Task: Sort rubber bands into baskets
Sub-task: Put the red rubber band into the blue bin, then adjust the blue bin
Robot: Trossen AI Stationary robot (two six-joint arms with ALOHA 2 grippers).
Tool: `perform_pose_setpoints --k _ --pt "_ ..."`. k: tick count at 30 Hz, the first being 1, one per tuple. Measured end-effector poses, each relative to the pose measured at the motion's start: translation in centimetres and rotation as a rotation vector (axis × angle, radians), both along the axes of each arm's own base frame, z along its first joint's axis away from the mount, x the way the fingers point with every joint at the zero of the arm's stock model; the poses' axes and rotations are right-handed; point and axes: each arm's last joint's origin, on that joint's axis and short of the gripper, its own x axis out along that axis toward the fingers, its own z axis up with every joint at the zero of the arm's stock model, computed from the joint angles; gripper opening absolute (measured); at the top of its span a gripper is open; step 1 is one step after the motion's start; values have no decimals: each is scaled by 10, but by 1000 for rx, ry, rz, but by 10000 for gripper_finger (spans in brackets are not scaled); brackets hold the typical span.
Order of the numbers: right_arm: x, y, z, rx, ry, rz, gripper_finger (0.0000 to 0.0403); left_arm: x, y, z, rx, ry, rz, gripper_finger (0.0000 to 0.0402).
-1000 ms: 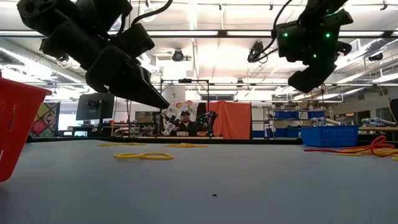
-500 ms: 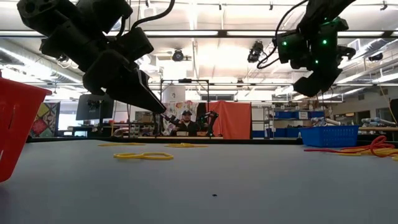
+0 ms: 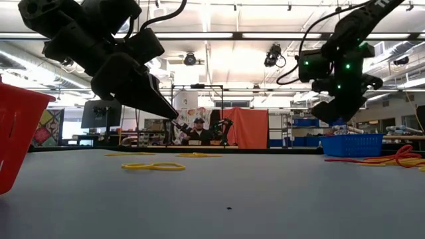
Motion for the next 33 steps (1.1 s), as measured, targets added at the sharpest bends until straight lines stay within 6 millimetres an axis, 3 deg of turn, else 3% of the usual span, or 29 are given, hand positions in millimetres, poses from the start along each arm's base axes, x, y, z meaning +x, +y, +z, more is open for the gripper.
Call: perform_pose_setpoints --k 8,17,24,27,33 --pt "-3 -8 4 -61 -32 -69 51 -1 0 -2 -17 17 13 138" --pt "-9 -16 2 40 2 -44 104 -1 0 -2 -17 15 12 138" --pt "-17 -24 3 -15 -32 -142 146 -1 0 -2 -18 17 13 138" --pt "-11 -24 0 122 -108 -62 156 -1 0 -2 -27 20 20 138" --pt "19 -7 -2 396 -319 285 153 -1 0 -2 -28 20 21 138"
